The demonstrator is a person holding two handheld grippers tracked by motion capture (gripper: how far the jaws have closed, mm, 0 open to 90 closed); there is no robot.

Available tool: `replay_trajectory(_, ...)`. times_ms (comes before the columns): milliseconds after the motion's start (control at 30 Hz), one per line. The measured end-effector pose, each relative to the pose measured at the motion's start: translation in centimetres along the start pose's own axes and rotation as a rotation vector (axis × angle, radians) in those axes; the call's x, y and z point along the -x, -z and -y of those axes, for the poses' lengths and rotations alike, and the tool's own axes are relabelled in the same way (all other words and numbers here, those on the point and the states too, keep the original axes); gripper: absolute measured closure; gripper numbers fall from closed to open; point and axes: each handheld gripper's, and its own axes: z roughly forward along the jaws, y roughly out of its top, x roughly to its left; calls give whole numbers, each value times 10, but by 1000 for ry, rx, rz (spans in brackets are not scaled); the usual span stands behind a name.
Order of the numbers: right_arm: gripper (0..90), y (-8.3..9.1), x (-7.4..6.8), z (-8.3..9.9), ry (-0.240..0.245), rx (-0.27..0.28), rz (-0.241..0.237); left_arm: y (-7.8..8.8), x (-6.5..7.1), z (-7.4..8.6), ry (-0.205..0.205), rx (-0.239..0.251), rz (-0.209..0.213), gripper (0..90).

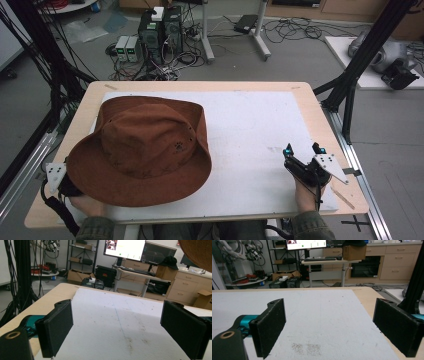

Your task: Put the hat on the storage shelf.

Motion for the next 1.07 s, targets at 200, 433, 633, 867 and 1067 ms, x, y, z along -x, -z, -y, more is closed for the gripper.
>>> replay_trajectory(200, 105, 0, -1, 1, -7, -9, -8, 0, -1, 0, 4, 1, -1, 112)
replay_trajectory(433, 105, -1, 0, 1, -9, -13, -9, 0, -1, 0, 1, 0, -2, 113)
replay_trajectory(633, 105, -1, 0, 1, -13, -14, -9, 0, -1, 0, 1, -2, -3, 112)
replay_trajectory(867, 105, -2, 0, 3, -10, -20, -14, 0, -2, 1, 2, -3, -5, 112)
replay_trajectory(1067, 105, -2, 0, 3, -14, -18, -17, 1, -3, 0, 5, -2, -7, 113)
